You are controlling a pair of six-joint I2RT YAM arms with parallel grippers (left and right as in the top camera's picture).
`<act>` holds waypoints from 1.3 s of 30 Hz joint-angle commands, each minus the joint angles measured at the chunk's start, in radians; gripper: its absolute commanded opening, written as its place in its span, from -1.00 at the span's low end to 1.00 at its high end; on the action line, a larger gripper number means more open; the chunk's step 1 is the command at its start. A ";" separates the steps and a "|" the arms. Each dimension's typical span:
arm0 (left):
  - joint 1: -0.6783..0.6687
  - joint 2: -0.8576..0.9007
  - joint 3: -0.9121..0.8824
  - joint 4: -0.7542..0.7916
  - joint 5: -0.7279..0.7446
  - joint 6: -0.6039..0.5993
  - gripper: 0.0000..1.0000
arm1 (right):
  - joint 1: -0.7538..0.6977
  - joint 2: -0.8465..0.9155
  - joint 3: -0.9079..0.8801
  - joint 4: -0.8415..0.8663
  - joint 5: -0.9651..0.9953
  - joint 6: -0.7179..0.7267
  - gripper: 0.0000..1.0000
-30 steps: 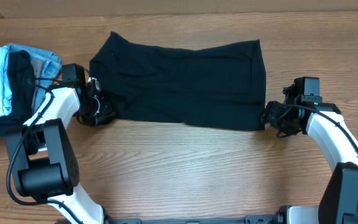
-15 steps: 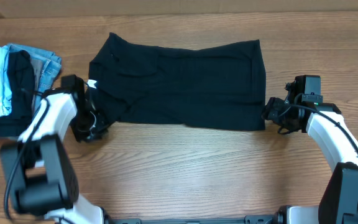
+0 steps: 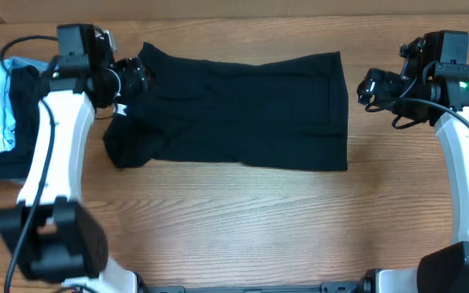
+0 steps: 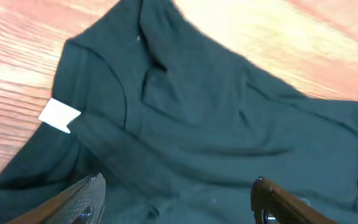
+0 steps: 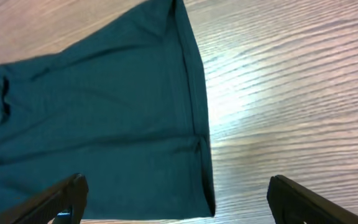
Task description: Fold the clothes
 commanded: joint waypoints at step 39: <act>-0.111 0.322 0.198 0.084 0.003 0.074 -0.92 | 0.002 0.325 -0.005 0.415 -0.103 -0.114 0.25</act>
